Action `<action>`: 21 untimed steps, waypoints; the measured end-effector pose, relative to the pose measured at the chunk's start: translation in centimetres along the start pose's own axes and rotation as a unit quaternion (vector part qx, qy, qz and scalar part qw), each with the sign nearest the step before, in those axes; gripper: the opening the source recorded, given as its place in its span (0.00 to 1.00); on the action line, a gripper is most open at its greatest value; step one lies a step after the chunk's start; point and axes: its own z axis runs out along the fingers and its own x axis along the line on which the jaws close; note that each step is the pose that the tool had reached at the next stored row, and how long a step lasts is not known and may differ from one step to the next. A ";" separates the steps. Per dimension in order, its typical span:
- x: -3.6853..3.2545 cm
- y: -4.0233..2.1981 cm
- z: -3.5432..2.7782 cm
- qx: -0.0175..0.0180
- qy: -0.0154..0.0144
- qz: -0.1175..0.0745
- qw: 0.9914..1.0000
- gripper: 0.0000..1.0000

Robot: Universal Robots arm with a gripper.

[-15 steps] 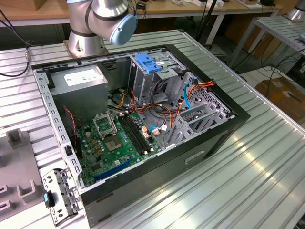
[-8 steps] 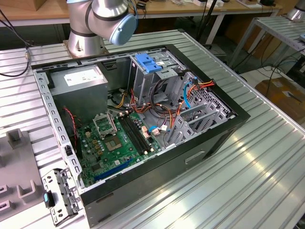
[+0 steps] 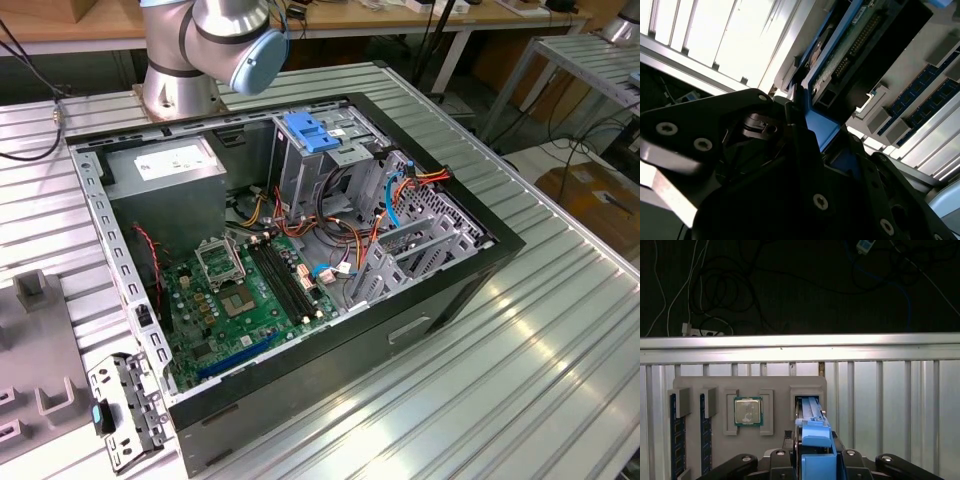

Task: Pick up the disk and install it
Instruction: 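Pick up the disk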

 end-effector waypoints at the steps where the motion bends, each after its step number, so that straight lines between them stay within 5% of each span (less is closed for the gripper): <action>1: 0.00 0.00 0.00 0.000 0.000 0.000 1.000 0.37; 10: 0.00 -0.01 -0.35 0.000 0.000 0.000 1.000 0.37; 18: 0.02 -0.02 -1.98 0.000 0.001 0.000 1.000 0.37; 21: 0.03 -0.04 -3.15 0.000 0.001 0.000 1.000 0.37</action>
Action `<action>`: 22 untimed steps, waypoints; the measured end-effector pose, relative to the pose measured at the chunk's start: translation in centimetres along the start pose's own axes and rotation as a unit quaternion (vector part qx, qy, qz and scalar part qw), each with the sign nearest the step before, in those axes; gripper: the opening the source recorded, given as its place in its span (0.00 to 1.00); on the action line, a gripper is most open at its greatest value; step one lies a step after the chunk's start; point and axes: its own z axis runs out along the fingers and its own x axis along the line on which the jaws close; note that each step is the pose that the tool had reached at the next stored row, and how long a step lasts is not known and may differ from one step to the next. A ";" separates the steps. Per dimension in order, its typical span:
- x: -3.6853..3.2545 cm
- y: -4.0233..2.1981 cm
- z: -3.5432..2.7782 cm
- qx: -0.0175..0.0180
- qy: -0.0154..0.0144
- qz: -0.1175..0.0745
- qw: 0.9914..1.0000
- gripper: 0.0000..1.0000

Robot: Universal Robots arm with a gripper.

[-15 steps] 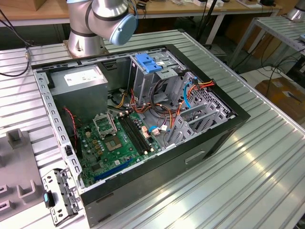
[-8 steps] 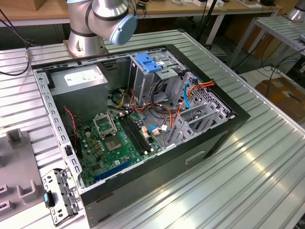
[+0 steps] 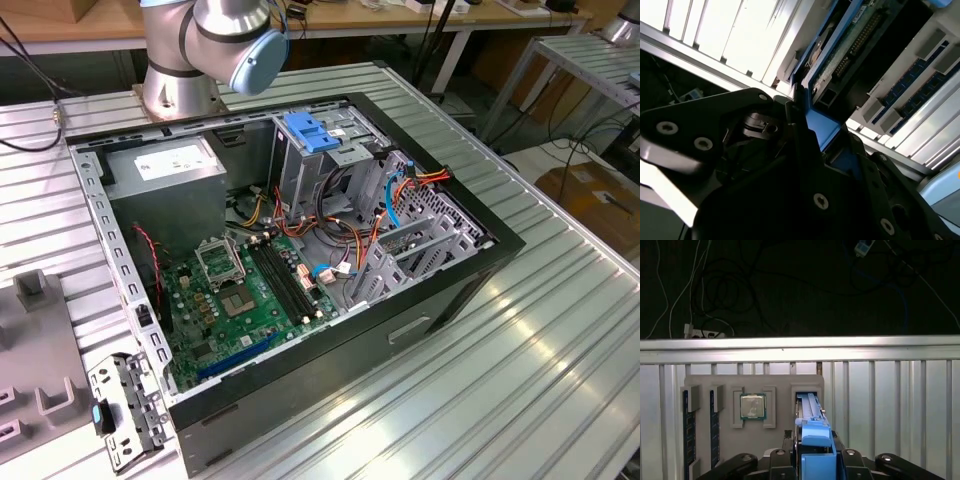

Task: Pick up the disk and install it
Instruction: 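Pick up the disk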

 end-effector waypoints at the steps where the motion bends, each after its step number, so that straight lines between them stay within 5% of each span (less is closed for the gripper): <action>1: 0.00 0.00 -0.22 0.000 0.000 0.000 1.000 0.37; 22: 0.07 -0.06 -5.47 0.000 0.000 0.000 1.000 0.37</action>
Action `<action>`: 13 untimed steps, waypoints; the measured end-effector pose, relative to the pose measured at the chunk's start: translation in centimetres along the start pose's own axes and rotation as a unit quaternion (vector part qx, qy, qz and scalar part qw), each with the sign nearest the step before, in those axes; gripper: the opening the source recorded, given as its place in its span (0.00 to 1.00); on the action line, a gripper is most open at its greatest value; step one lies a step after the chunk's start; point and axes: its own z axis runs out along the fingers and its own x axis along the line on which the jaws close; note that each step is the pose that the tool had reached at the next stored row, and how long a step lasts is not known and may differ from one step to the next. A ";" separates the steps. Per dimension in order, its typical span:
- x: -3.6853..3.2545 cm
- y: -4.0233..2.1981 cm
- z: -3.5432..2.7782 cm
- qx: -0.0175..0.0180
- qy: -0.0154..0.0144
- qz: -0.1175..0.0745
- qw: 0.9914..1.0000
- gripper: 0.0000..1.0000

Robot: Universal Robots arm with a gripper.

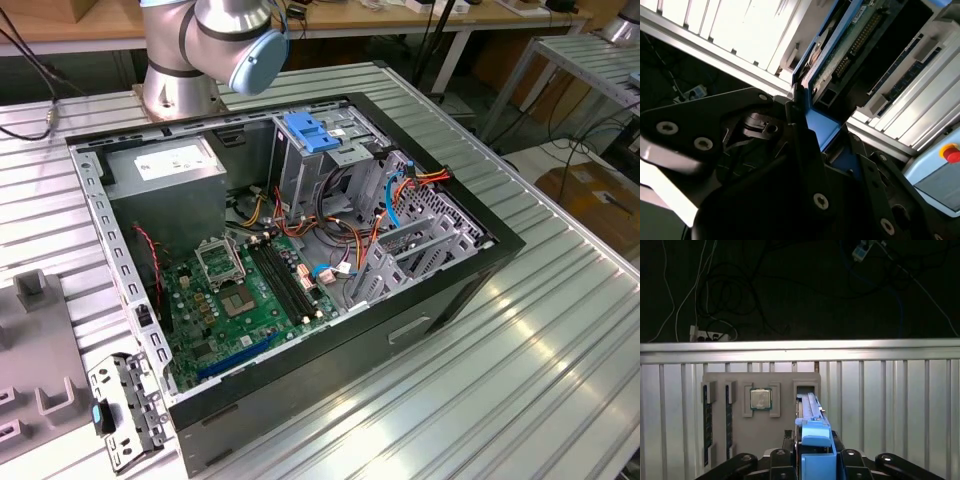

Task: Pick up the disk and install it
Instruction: 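Pick up the disk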

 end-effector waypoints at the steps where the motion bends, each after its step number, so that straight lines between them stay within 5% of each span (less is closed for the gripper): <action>1: 0.00 -0.01 -0.27 0.000 0.000 0.000 1.000 0.37; 13: 0.07 -0.06 -5.27 0.000 0.000 0.000 1.000 0.37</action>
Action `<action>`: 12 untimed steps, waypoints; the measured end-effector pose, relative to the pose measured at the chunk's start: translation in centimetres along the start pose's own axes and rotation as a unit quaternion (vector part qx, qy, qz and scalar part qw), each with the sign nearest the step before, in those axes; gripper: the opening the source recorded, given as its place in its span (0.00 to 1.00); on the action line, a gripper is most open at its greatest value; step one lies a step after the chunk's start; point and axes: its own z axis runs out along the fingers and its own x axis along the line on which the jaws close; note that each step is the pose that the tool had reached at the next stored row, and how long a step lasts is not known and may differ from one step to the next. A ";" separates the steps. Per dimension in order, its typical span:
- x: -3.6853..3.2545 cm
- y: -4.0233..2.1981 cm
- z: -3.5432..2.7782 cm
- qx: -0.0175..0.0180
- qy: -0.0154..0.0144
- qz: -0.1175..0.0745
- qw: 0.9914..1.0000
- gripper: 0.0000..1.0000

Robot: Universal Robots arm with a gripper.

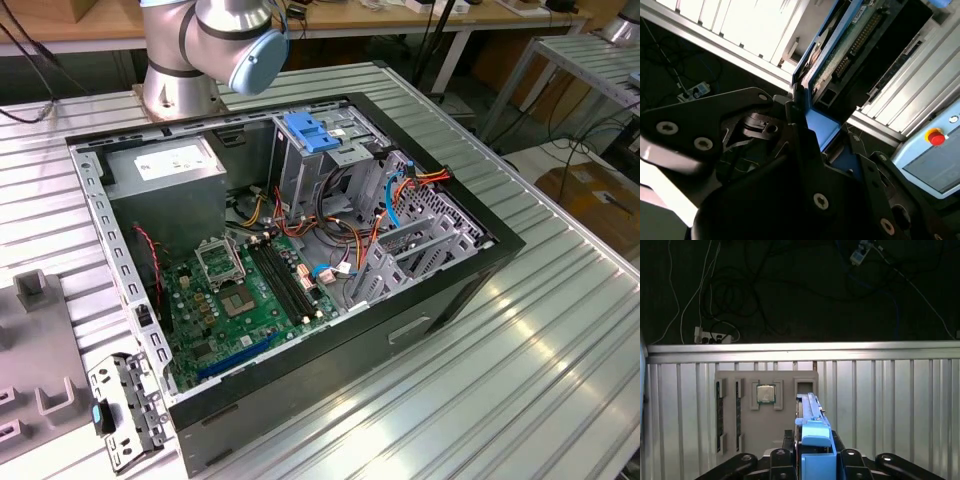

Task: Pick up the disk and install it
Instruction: 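Pick up the disk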

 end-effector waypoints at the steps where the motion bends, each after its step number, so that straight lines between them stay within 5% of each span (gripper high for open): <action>1: 0.01 0.00 -0.55 0.000 0.000 0.000 1.000 0.37; 7: 0.05 -0.04 -3.88 0.000 0.000 0.000 1.000 0.37; 12: 0.07 -0.06 -5.14 0.000 0.000 0.000 1.000 0.37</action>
